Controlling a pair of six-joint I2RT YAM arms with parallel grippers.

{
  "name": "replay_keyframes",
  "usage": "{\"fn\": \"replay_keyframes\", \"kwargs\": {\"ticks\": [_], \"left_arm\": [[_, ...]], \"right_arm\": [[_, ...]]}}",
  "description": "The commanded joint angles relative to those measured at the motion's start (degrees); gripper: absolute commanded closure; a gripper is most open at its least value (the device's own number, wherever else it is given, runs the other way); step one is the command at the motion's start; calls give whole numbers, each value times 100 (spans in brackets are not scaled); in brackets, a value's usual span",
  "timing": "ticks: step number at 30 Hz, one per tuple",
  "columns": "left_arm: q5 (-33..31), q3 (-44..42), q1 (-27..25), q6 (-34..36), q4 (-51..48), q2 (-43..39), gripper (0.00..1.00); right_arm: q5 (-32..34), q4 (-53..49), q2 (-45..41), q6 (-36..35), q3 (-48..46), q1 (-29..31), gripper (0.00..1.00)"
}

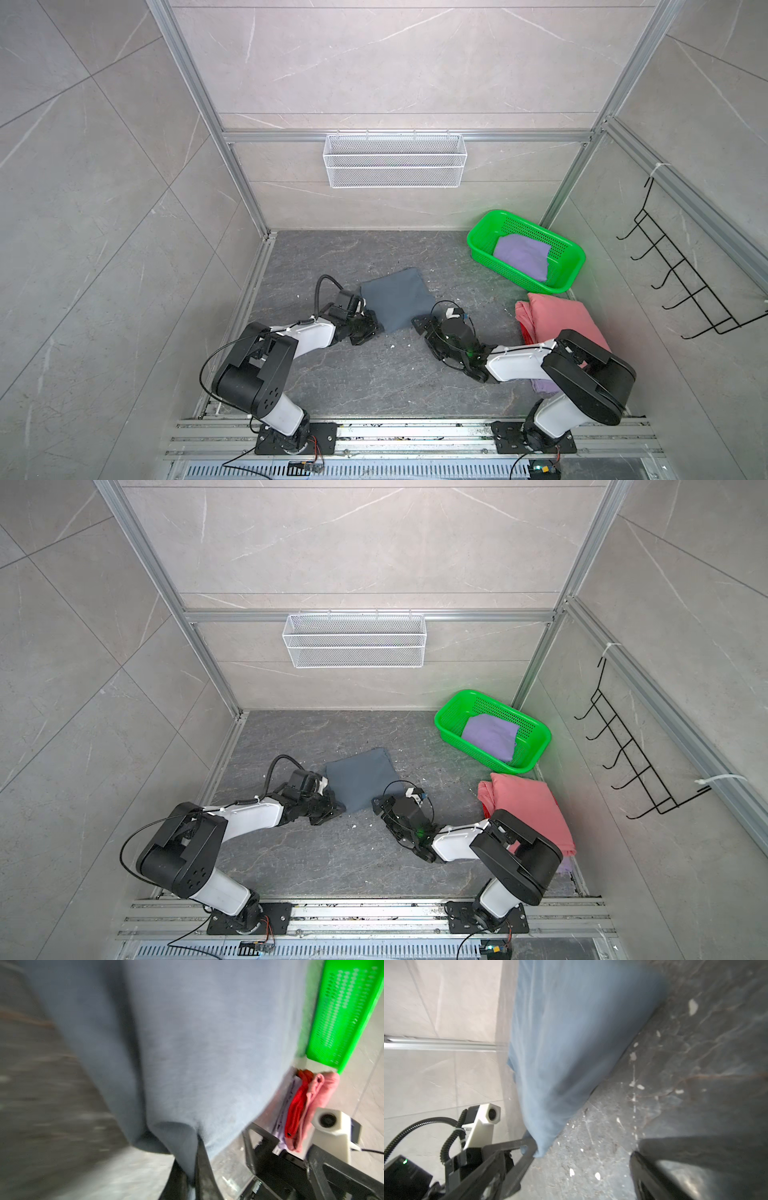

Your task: Fold and stack the t-shirts

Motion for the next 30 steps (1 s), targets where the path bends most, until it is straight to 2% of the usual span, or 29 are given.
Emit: {"fn": "replay_keyframes", "kwargs": {"ticks": [1,4,10,14,20,21,22,25,27,29,30], "left_arm": [[-47,140,-222,-348,159,-347,100],[45,229,-368,-428,149,-486,100],[140,477,-563,-487,48,-844,100],[216,567,-651,-387,-309,-1051,100],[188,286,-851,-351,-611,-1393,100],[181,236,-886,-343,-679,-1418,100],[166,169,-916,-318,-742,-1443,100],[-19,-59,-948,-297,-937,-1608,100],[-234,-146,-954,-240,-1207,-1831,100],[-474,-124,-954,-117,-1573,-2065,86],[-640,-67,-950,-25,-1806,-2201,75]], "right_arm": [[421,479,122,133,-20,17,1],[271,504,408,283,206,22,1],[-30,1934,1458,908,375,-6,1],[50,2645,1899,1158,425,-16,1],[48,2263,1897,1180,552,-25,8],[72,2233,1885,1171,546,-28,12],[83,2207,1871,1136,549,-36,20],[28,1750,1737,999,560,-98,58],[24,931,1491,840,597,-118,81],[41,-171,1190,567,745,-118,95],[31,-779,1034,381,865,-120,100]]}}
